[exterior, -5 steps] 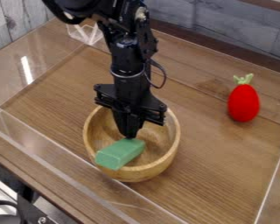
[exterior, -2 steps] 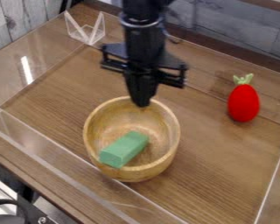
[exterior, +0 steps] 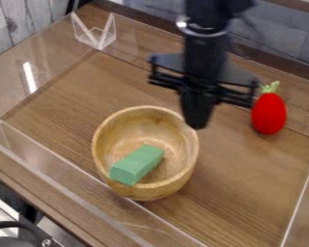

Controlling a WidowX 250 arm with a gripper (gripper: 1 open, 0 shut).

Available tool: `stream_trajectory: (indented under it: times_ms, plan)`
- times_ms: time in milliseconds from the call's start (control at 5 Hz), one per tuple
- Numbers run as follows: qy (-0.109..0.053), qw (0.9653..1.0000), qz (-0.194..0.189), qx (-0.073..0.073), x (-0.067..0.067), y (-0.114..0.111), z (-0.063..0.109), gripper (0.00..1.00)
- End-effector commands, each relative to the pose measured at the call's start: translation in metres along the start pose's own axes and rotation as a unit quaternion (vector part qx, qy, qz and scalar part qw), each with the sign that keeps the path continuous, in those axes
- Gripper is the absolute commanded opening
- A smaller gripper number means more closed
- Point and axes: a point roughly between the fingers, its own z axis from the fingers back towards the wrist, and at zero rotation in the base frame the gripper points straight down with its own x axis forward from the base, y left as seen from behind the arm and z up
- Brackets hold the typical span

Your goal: Remove the green stick from the brown bowl and put it on the table

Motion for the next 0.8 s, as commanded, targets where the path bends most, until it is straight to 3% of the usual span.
stream_trajectory:
  times_ms: [0, 400, 600]
  plan:
    - [-0.028, 0.9994, -0.009, -0.017, 0.002, -0.031, 0.021, 0.00]
    - [-0.029, 0.9980, -0.048, -0.030, -0.018, -0.050, -0.025, 0.00]
    - [-0.025, 0.9981, -0.049, -0.029, -0.021, -0.057, -0.040, 0.00]
